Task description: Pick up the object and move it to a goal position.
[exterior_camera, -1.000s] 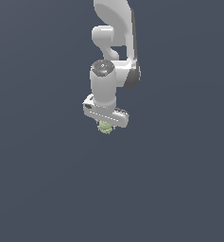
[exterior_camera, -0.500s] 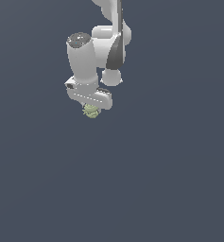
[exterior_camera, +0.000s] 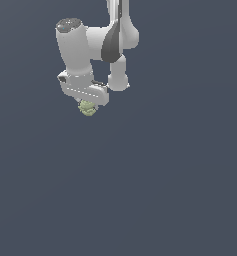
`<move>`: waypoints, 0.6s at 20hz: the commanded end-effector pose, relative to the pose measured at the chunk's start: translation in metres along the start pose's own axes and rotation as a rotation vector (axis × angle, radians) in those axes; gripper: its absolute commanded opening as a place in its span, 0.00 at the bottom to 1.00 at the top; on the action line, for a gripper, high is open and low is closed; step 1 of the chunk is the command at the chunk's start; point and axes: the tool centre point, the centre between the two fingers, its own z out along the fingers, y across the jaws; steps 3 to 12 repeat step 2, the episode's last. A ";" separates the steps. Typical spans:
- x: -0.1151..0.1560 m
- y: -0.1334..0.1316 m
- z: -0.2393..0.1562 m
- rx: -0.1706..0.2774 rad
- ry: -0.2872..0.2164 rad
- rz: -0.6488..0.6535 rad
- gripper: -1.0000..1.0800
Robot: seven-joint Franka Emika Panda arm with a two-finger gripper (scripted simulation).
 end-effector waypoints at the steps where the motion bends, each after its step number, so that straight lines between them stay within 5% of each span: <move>1: -0.001 0.004 -0.003 -0.001 0.000 -0.001 0.00; 12: -0.001 0.004 -0.003 -0.001 0.000 -0.001 0.00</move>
